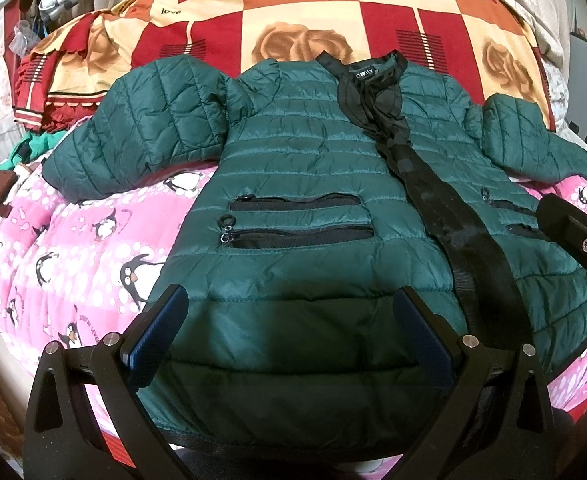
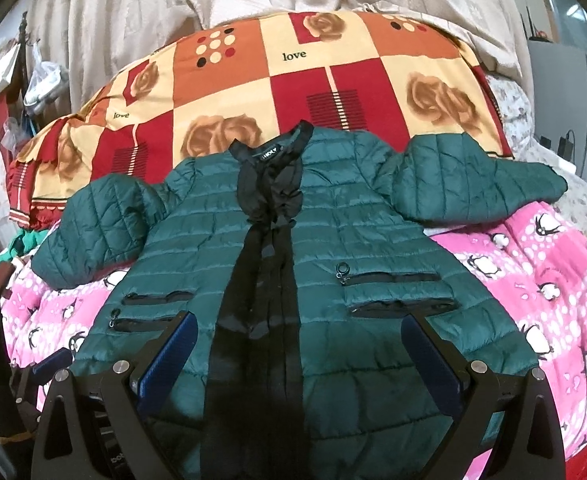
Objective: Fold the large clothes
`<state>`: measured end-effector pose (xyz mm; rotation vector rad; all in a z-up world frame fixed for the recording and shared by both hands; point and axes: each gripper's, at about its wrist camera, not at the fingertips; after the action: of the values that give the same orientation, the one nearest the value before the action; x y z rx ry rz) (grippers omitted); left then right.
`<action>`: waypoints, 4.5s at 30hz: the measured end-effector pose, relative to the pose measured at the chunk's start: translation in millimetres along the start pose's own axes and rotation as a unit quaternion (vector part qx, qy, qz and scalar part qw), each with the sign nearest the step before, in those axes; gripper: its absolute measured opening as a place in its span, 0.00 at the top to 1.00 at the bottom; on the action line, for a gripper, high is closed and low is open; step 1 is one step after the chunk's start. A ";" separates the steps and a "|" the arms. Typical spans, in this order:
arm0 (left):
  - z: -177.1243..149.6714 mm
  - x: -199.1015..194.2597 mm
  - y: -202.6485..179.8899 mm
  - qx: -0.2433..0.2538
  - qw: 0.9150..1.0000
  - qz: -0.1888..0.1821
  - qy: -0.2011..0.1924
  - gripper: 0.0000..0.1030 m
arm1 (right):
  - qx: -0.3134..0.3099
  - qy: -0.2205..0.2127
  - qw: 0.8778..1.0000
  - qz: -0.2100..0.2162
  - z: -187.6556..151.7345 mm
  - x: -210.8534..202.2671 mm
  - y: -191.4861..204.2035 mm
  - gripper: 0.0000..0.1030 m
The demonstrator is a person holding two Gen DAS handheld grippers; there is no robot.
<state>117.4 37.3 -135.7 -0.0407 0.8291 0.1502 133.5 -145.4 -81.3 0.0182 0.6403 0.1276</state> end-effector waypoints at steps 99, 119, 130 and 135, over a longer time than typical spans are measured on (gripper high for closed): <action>117.9 90.2 325.4 0.167 0.966 -0.138 0.138 0.87 | -0.123 0.102 0.987 -0.018 31.8 187.6 -17.2 0.00; 189.7 74.2 67.4 0.039 0.916 -0.398 0.004 0.86 | -0.109 0.063 0.991 -0.054 34.0 90.4 -63.4 0.02; 138.9 99.0 42.1 -0.046 0.911 -0.407 0.053 0.46 | -0.076 0.086 0.991 -0.063 16.1 85.2 -106.0 0.02; 117.9 74.6 74.5 -0.054 0.962 -0.266 -0.023 0.46 | -0.040 0.102 0.992 -0.055 12.2 89.9 -110.2 0.02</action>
<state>242.2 130.8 -109.4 -0.3591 0.7369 -0.3104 224.7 -243.3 -131.2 -0.1088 0.8378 0.0495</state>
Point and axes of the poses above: each gripper's, at about its wrist camera, not at the fingertips, and x roughly the way its jaws point, y to its left, z to its top, and after that the axes turned 3 degrees about y, right-handed
